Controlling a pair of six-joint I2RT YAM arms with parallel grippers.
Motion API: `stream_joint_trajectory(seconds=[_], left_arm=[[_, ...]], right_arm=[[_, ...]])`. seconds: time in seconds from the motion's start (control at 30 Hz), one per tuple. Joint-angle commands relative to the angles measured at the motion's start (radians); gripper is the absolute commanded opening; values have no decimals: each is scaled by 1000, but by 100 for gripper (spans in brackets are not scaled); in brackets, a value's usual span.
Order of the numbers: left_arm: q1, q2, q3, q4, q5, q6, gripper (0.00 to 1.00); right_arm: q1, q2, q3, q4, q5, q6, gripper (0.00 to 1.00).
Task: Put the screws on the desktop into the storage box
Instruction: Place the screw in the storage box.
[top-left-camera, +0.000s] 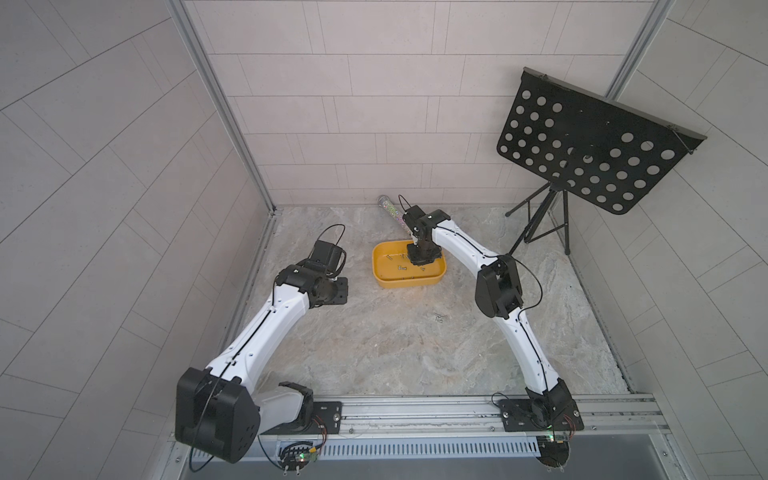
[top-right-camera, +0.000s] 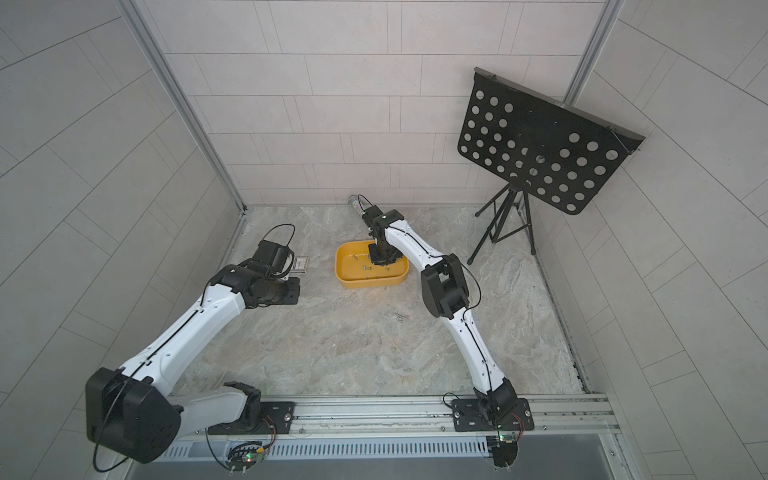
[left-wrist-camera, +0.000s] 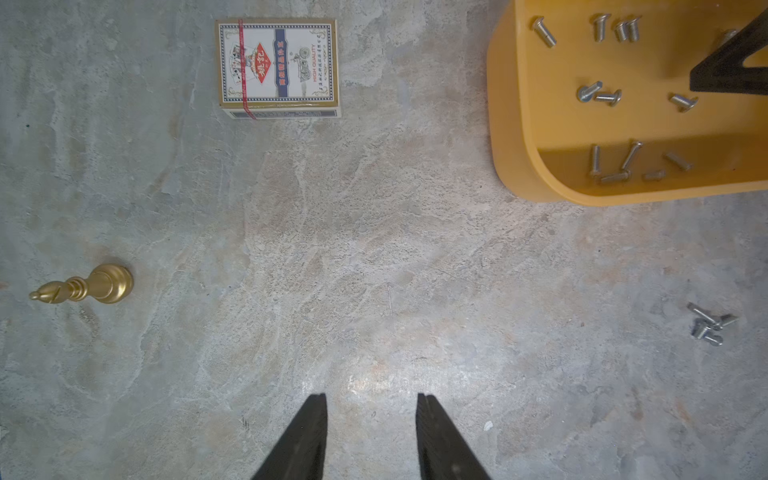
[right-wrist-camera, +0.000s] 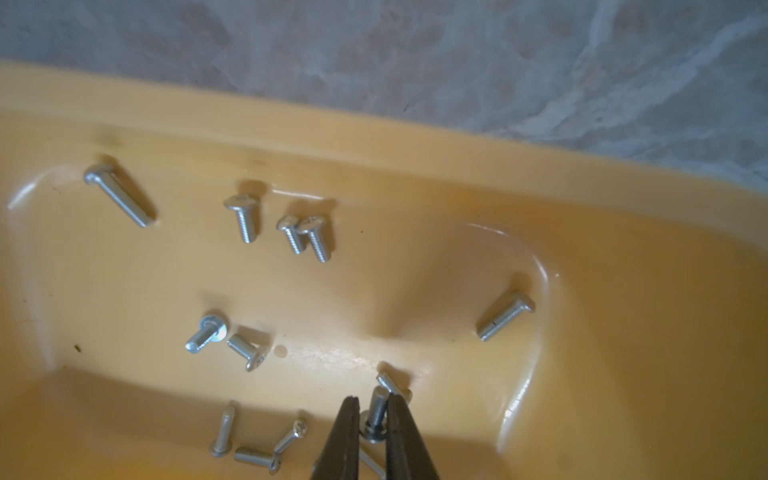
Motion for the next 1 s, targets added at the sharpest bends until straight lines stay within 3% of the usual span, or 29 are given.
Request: stream_joint_trajectory(seconds=[0.0,0.2,0.33,0.6,0.77,0.97], left_arm=[[9,-13,-11,2,6,14,43],[9,-7,-13,2,0,15,43],[9,-5,-12,2,-2,15,43],[-44,-9,-15,-2,7,-6,43],[-152,-35,-15,-25,-44,-75,45],[-319,-24,33,-56,-121,-157,47]], right_arm=[[0,-9,20,-40,16,-6,23],[7,-90,0,-40,10,-23,30],[12,-224,-82,-23,13,-33,32],[-3,-713,-579,151,57,-15,34],[-47,-990,-906,230,59,16,34],[-85,-1214,-1142,265,62,64,35]])
